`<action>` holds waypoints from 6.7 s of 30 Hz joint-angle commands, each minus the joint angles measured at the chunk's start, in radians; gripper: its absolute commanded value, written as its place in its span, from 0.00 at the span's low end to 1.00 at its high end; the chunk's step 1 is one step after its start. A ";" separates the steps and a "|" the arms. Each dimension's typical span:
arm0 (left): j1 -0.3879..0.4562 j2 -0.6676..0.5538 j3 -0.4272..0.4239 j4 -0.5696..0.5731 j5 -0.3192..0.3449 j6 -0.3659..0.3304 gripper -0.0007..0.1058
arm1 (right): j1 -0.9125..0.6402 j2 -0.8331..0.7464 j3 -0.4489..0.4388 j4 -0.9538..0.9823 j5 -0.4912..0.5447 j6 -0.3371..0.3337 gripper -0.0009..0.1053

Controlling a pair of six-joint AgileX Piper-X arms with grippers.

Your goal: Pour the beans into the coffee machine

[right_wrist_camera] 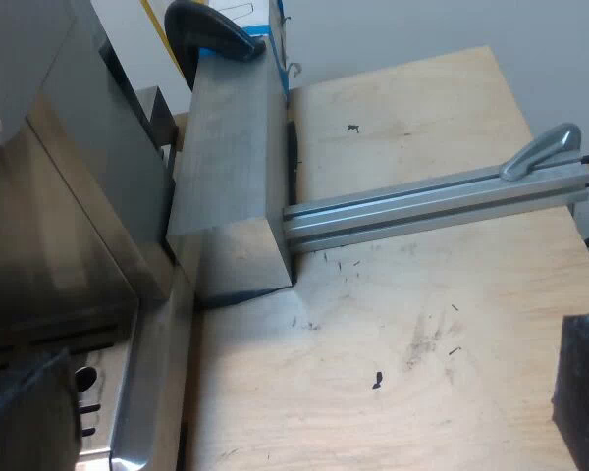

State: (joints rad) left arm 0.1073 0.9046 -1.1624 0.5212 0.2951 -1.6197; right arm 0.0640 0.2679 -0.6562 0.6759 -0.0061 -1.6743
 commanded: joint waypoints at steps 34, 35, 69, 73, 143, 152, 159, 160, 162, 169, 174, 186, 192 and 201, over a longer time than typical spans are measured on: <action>-0.306 0.454 -0.487 -0.002 0.054 0.059 0.30 | 0.000 -0.004 -0.037 -0.007 -0.014 0.003 0.98; -0.311 0.464 -0.496 -0.002 0.054 0.062 0.30 | 0.000 -0.004 -0.037 -0.007 -0.014 0.003 0.98; -0.547 0.646 -0.670 0.106 -0.161 0.419 0.30 | 0.000 -0.004 -0.040 -0.006 -0.023 0.003 0.98; -0.555 0.652 -0.670 0.109 -0.184 0.434 0.30 | 0.000 -0.004 -0.044 0.011 -0.023 0.003 0.98; -0.663 0.695 -0.670 -0.031 -0.411 1.456 0.30 | 0.000 -0.004 -0.043 0.068 -0.059 0.040 0.98; -0.681 0.695 -0.670 -0.026 -0.383 1.657 0.30 | 0.000 -0.004 -0.043 0.068 -0.059 0.040 0.98; -0.701 0.695 -0.670 -0.026 -0.358 1.724 0.30 | 0.000 -0.004 -0.043 0.068 -0.059 0.040 0.98; -0.703 0.695 -0.670 -0.026 -0.358 1.736 0.30 | 0.000 -0.004 -0.043 0.068 -0.059 0.040 0.98; -0.703 0.695 -0.670 -0.020 -0.358 1.745 0.30 | 0.000 -0.004 -0.043 0.068 -0.061 0.040 0.98; -0.703 0.695 -0.670 -0.009 -0.358 1.760 0.30 | 0.000 -0.004 -0.043 0.068 -0.066 0.040 0.98; -0.700 0.695 -0.670 -0.009 -0.358 1.776 0.30 | 0.000 -0.004 -0.043 0.068 -0.066 0.040 0.98; -0.698 0.695 -0.670 -0.002 -0.358 1.830 0.30 | 0.000 -0.004 -0.043 0.070 -0.089 0.040 0.98; -0.694 0.698 -0.670 0.042 -0.358 1.830 0.30 | 0.000 -0.004 -0.043 0.070 -0.089 0.040 0.98; -0.686 0.698 -0.670 0.055 -0.367 1.830 0.30 | 0.000 -0.004 -0.043 0.070 -0.089 0.040 0.98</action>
State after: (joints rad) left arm -0.5792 1.6035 -1.8264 0.5809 -0.0628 0.2091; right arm 0.0640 0.2679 -0.6868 0.7443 -0.0843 -1.6347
